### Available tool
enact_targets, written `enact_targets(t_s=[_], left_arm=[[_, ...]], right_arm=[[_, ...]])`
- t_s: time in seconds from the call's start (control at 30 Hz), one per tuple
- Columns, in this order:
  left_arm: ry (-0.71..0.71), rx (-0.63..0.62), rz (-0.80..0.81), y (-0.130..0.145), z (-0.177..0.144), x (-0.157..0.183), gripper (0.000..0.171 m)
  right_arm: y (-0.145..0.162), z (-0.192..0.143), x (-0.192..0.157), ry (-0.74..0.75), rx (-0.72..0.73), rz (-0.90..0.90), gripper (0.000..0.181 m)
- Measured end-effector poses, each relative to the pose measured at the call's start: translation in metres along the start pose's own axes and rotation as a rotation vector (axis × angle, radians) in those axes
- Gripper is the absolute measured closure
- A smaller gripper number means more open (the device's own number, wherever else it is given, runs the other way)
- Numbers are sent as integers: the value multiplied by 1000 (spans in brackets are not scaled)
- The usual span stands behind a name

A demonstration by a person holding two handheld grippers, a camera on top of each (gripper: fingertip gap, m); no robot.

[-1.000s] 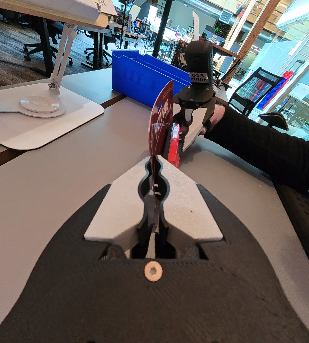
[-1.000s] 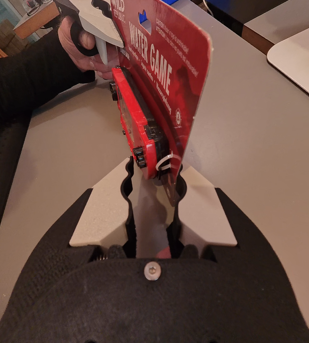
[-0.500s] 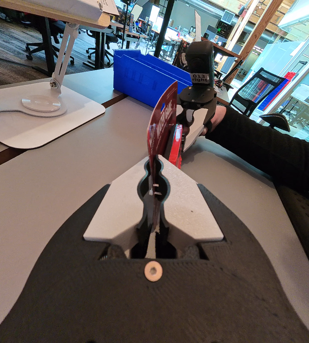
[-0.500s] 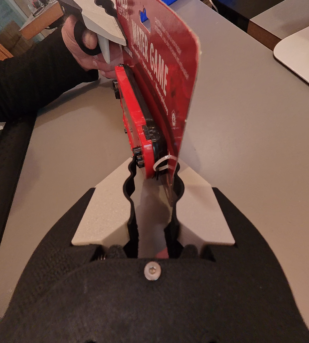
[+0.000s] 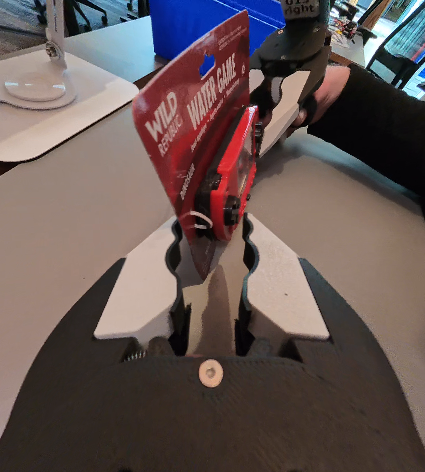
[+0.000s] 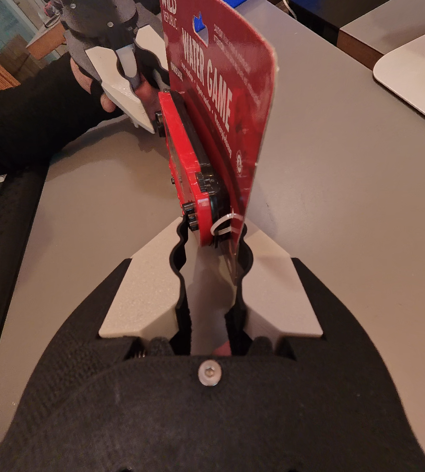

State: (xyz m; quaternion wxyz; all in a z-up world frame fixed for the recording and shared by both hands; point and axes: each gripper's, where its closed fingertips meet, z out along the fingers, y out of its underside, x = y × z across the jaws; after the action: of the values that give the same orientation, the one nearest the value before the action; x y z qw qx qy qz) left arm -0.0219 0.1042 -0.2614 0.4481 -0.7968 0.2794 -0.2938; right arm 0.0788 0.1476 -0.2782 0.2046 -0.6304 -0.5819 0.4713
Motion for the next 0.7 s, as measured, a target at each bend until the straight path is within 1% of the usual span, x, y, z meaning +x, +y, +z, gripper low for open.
enact_targets(t_s=[0.03, 0.27, 0.4, 0.47, 0.57, 0.7], left_arm=[[-17, 5, 8, -1, 2, 0, 134], [-5, 15, 10, -2, 2, -1, 142], [0, 5, 14, -2, 3, 2, 142], [11, 1, 24, -2, 3, 4, 141], [6, 6, 28, -3, 2, 4, 140], [-5, -2, 46, -3, 2, 4, 140]], right_arm=[[0, 0, 0, 0, -1, -1, 147], [1, -1, 0, 4, -8, -4, 147], [-2, -4, -1, 0, 14, -10, 145], [-7, -5, 0, 9, 36, 1, 141], [-10, -5, 1, 7, 58, 13, 141], [-21, -12, 0, -37, 137, 75, 135]])
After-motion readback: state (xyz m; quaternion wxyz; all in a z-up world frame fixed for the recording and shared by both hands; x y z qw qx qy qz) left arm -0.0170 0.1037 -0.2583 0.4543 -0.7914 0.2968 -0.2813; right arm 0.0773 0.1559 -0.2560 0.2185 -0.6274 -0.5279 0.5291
